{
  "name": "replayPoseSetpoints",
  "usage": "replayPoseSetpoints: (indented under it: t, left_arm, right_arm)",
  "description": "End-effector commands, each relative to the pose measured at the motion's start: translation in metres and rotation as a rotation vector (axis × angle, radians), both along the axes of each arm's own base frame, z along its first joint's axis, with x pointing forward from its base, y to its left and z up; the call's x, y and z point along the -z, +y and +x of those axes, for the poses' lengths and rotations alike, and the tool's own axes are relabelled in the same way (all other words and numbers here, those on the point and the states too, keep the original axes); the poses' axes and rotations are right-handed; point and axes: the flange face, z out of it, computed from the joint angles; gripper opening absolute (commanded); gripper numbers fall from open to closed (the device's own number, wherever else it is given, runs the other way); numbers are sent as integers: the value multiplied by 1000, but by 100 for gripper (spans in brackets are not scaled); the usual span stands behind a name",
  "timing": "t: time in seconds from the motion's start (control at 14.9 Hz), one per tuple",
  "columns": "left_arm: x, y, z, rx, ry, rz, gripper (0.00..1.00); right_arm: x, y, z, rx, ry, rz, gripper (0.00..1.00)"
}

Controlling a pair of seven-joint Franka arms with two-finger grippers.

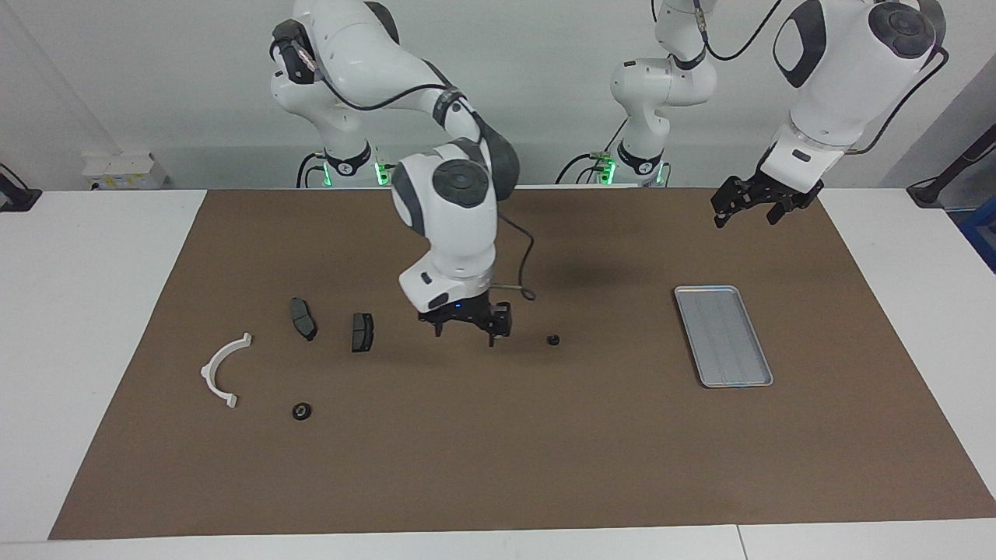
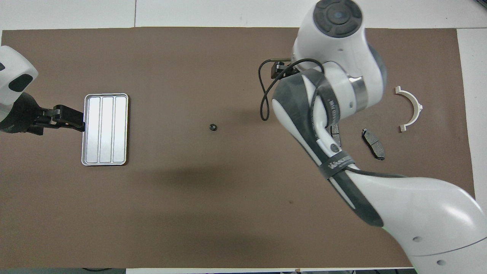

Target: Pick bearing gear from pile to tray

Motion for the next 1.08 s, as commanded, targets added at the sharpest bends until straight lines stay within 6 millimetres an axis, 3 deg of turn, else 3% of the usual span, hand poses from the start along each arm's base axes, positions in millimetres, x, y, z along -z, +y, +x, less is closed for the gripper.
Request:
replayPoseSetpoints:
  t: [0.0, 0.13, 0.27, 0.54, 0.67, 1.01]
  left_arm:
    - [0, 2, -4, 10, 8, 10, 100]
    - [0, 2, -3, 7, 5, 10, 100]
    - [2, -1, -6, 16, 22, 12, 100]
    - [3, -5, -3, -63, -1, 12, 100]
    - [9, -16, -5, -200, -19, 8, 100]
    - [61, -97, -10, -364, -7, 14, 100]
  right_arm:
    - [14, -61, 9, -112, 32, 7, 100]
    - [23, -103, 12, -126, 47, 7, 100]
    - [34, -124, 11, -116, 55, 7, 100]
    - [87, -170, 16, -68, 37, 13, 100]
    - [110, -179, 23, -34, 33, 40, 100]
    - [144, -170, 28, 50, 36, 49, 100]
